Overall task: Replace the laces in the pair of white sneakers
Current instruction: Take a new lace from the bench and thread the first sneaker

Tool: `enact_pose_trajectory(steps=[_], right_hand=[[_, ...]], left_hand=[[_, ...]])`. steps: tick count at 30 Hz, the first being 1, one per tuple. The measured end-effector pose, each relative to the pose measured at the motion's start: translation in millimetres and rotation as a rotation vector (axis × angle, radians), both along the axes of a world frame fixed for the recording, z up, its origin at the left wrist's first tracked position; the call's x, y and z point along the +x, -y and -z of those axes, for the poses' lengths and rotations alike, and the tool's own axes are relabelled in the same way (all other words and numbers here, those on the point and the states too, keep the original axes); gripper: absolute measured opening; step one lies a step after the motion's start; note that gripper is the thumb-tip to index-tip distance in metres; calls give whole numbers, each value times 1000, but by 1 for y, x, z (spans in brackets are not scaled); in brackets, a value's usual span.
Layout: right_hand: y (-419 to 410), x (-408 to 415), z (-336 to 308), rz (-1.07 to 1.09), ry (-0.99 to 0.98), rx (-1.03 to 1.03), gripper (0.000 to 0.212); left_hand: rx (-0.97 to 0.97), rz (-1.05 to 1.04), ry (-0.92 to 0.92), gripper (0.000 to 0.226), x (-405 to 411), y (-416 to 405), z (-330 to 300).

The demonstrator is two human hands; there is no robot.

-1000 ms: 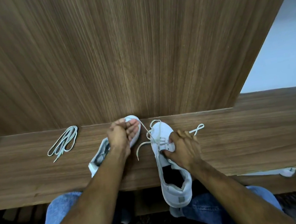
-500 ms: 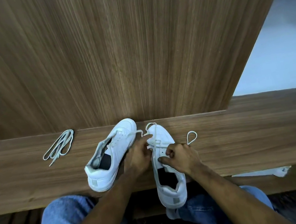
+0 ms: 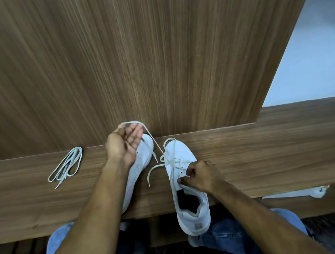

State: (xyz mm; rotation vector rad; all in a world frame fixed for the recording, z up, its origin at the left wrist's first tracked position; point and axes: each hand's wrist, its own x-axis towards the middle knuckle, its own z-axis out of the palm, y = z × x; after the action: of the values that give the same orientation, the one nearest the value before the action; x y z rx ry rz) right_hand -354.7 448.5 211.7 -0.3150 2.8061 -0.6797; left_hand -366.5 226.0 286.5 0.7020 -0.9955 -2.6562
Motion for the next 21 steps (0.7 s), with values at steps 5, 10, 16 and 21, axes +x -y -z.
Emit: enact_pose_trajectory(steps=[5,10,16,21], right_hand=[[1,1,1,6,-13,2,43],[1,3,-3,1,-27,9,39],[0,4,-2,16,-4,1,38],[1,4,-1,14,-24,17,42]], left_hand=[[-363,18,100,36,10,-12,16],[-1403,346,99,27,29,-40,81],[-1811,492,209,15,28,-50,93],[-896,186,174,23,18,-42,51]])
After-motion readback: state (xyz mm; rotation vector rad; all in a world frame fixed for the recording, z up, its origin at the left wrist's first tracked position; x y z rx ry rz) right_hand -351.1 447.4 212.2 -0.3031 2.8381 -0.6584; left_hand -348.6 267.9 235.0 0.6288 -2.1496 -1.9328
